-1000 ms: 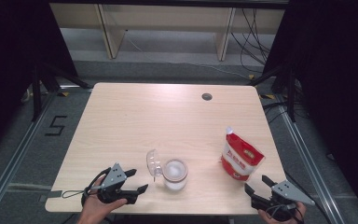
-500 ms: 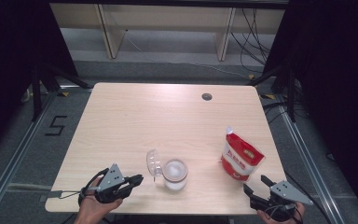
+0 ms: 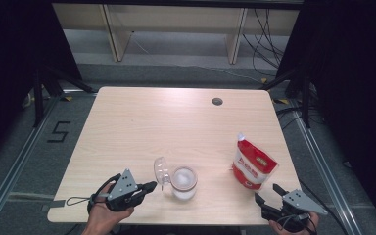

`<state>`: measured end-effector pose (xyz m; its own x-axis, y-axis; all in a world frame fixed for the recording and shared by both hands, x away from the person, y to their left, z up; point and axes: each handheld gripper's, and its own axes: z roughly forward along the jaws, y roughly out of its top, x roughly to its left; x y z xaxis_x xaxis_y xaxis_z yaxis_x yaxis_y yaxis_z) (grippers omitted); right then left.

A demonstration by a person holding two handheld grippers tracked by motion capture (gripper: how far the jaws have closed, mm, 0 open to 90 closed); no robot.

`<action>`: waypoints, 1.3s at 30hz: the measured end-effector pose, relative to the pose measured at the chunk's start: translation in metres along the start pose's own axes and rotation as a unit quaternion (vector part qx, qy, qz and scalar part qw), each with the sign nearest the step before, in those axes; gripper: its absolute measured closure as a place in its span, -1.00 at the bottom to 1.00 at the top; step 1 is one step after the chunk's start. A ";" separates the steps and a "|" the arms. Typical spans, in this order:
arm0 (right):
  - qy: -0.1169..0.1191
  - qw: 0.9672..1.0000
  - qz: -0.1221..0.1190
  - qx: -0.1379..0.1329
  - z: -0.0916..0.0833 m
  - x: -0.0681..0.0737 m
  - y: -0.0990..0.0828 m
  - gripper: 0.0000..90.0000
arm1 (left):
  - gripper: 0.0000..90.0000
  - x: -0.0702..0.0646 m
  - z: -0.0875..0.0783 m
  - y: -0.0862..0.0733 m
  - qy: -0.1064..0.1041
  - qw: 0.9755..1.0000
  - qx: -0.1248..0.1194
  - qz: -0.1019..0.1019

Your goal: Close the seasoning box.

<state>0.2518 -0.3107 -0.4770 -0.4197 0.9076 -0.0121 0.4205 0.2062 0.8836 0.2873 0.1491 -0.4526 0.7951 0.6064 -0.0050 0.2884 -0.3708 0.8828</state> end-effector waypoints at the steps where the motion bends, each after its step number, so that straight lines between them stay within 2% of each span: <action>1: 0.002 1.000 0.014 0.004 0.000 0.002 0.000 -0.37 | 0.99 0.000 0.000 0.001 0.001 1.000 0.000 0.009; 2: 0.000 1.000 -0.001 0.001 0.000 0.000 0.000 -0.37 | 0.99 -0.002 0.001 0.003 -0.001 1.000 -0.002 0.003; 3: -0.002 1.000 -0.002 0.001 0.000 0.000 0.000 -0.37 | 0.99 -0.002 0.002 0.004 -0.001 1.000 -0.002 0.011; 5: -0.002 1.000 -0.001 0.001 0.000 -0.001 0.000 -0.37 | 0.99 -0.004 0.003 0.006 -0.003 1.000 -0.002 0.013; 6: 0.000 1.000 0.006 0.003 0.000 0.001 0.000 -0.37 | 0.99 -0.004 0.003 0.007 -0.004 1.000 -0.004 0.014; 8: 0.000 1.000 -0.006 -0.001 0.000 0.000 0.000 -0.37 | 0.99 -0.005 0.004 0.007 -0.003 1.000 -0.005 0.008; 9: 0.003 1.000 0.001 -0.002 0.001 0.000 0.000 -0.37 | 0.99 -0.004 0.004 0.008 -0.002 1.000 -0.007 0.015; 11: 0.004 1.000 0.001 0.000 0.001 0.000 0.000 -0.37 | 0.99 -0.006 0.005 0.008 -0.005 1.000 -0.007 0.010; 13: 0.001 1.000 -0.002 -0.001 0.001 0.000 0.000 -0.37 | 0.99 -0.006 0.006 0.008 -0.001 1.000 -0.003 0.019; 14: 0.002 1.000 -0.005 0.005 0.000 -0.001 0.000 -0.37 | 0.99 -0.007 0.007 0.008 -0.004 1.000 -0.004 0.010; 15: 0.001 1.000 -0.004 0.000 0.000 0.000 0.000 -0.37 | 0.99 -0.007 0.008 0.008 -0.006 1.000 -0.005 0.010; 16: 0.000 1.000 -0.007 -0.001 0.001 -0.001 0.000 -0.37 | 0.99 -0.006 0.008 0.009 -0.007 1.000 -0.004 0.020; 20: 0.002 1.000 -0.005 0.001 0.001 0.000 0.000 -0.37 | 0.98 -0.007 0.008 0.011 -0.005 1.000 -0.004 0.022; 21: 0.002 1.000 -0.007 0.001 0.001 0.000 0.000 -0.37 | 0.98 -0.009 0.008 0.011 -0.005 1.000 -0.006 0.010; 22: 0.002 1.000 -0.005 0.001 0.001 0.001 0.000 -0.37 | 0.98 -0.008 0.008 0.012 -0.006 1.000 -0.007 0.020; 25: 0.004 1.000 0.003 0.004 0.001 0.001 0.000 -0.37 | 0.98 -0.009 0.009 0.012 -0.006 1.000 -0.009 0.023; 27: 0.002 1.000 -0.005 0.001 0.001 0.000 0.000 -0.37 | 0.98 -0.010 0.009 0.013 -0.007 1.000 -0.010 0.014; 29: 0.004 1.000 0.004 0.004 0.001 0.002 0.000 -0.37 | 0.98 -0.010 0.010 0.014 -0.012 1.000 -0.011 0.027; 30: 0.004 1.000 0.005 0.006 0.001 0.002 0.000 -0.37 | 0.98 -0.011 0.010 0.014 -0.010 1.000 -0.008 0.019; 31: 0.003 1.000 -0.004 0.003 0.001 0.001 0.000 -0.37 | 0.97 -0.011 0.010 0.014 -0.012 1.000 -0.009 0.021; 33: 0.002 1.000 -0.005 0.003 0.001 0.001 0.000 -0.37 | 0.96 -0.011 0.010 0.015 -0.017 0.999 -0.008 0.028; 36: 0.001 1.000 -0.004 0.002 0.001 0.002 0.000 -0.37 | 0.94 -0.012 0.009 0.014 -0.017 1.000 -0.008 0.022; 39: 0.004 1.000 0.002 0.005 0.001 0.002 0.000 -0.37 | 0.83 -0.011 0.009 0.013 -0.023 1.000 -0.008 0.020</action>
<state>0.2513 -0.3082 -0.4771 -0.4246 0.9054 -0.0051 0.4295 0.2063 0.8792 0.2866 0.1315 -0.4455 0.8296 0.5584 0.0089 0.2481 -0.3828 0.8899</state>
